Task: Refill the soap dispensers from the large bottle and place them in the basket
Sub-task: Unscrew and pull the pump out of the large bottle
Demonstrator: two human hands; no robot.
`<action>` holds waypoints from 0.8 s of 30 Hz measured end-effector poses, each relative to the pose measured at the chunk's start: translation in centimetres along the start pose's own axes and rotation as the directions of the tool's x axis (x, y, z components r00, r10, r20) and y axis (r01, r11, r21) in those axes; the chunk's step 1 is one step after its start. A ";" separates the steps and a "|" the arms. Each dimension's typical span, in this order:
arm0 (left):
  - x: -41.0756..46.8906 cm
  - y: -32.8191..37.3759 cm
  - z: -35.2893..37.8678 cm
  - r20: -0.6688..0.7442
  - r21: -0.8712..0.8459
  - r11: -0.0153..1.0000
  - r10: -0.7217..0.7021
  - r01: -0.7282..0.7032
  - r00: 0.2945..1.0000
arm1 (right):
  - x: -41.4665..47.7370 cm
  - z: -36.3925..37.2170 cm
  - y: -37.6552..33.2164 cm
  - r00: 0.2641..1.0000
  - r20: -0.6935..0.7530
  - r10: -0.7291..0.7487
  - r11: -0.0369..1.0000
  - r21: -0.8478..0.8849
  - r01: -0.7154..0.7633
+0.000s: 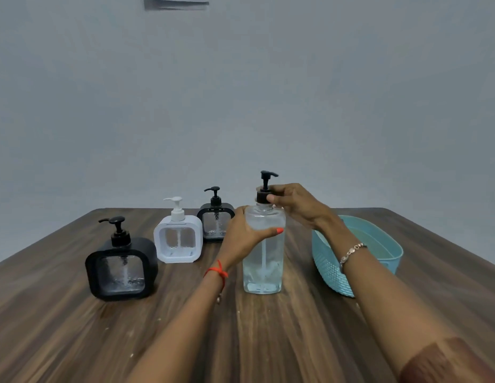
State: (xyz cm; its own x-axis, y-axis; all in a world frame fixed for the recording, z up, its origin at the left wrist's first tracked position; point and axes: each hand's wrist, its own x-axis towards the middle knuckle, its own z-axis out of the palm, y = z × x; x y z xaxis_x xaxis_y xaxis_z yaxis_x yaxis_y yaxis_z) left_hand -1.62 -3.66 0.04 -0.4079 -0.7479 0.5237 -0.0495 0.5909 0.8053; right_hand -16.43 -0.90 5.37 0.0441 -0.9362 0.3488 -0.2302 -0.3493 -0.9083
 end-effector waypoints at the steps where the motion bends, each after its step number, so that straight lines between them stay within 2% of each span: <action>1: -0.1 0.1 0.0 0.015 -0.003 1.000 0.013 -0.013 1.000 | 0.0 -0.2 0.1 1.000 0.006 -0.009 0.999 0.044 0.008; 4: -0.2 0.2 -0.1 0.025 -0.023 1.000 0.021 -0.020 0.999 | -0.2 -0.1 0.3 0.998 -0.057 0.001 0.996 0.089 0.004; 8: -0.5 0.2 0.0 0.040 -0.053 0.998 0.041 -0.039 0.998 | 0.0 1.5 -0.3 0.955 -0.289 -0.072 0.966 -0.258 -0.005; 10: -0.5 0.1 0.0 0.042 -0.050 0.998 0.051 -0.049 0.998 | 0.1 1.8 -0.8 0.941 -0.328 -0.088 0.942 -0.333 -0.028; 15: -0.2 -0.8 0.3 -0.006 -0.096 0.995 0.022 -0.022 1.000 | -0.4 0.1 -1.1 0.980 -0.196 0.039 0.993 -0.098 -0.059; 17: 0.0 -1.0 0.5 0.001 -0.094 0.995 0.016 -0.016 1.000 | -0.6 0.1 -1.0 0.978 -0.205 0.037 0.998 -0.044 -0.047; 19: 0.0 -0.9 0.5 0.011 -0.081 0.997 0.021 -0.020 1.000 | -0.8 0.8 -1.1 0.969 -0.248 0.009 0.986 -0.162 -0.051; 22: -0.1 -0.8 0.4 0.004 -0.072 0.997 0.018 -0.018 1.000 | -0.8 2.2 -1.5 0.940 -0.326 -0.100 0.905 -0.423 -0.051; 24: -0.2 -1.0 0.4 0.006 -0.076 0.997 0.012 -0.012 1.000 | -0.8 2.5 -2.0 0.940 -0.319 -0.120 0.886 -0.462 -0.044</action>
State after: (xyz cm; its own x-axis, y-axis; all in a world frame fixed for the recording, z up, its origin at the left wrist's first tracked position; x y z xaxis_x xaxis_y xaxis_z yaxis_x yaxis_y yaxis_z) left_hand -1.84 -4.01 -0.95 -0.4142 -0.7388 0.5317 0.0248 0.5748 0.8179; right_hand -13.55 0.43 6.35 -0.2409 -0.8254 0.5106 -0.6553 -0.2497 -0.7129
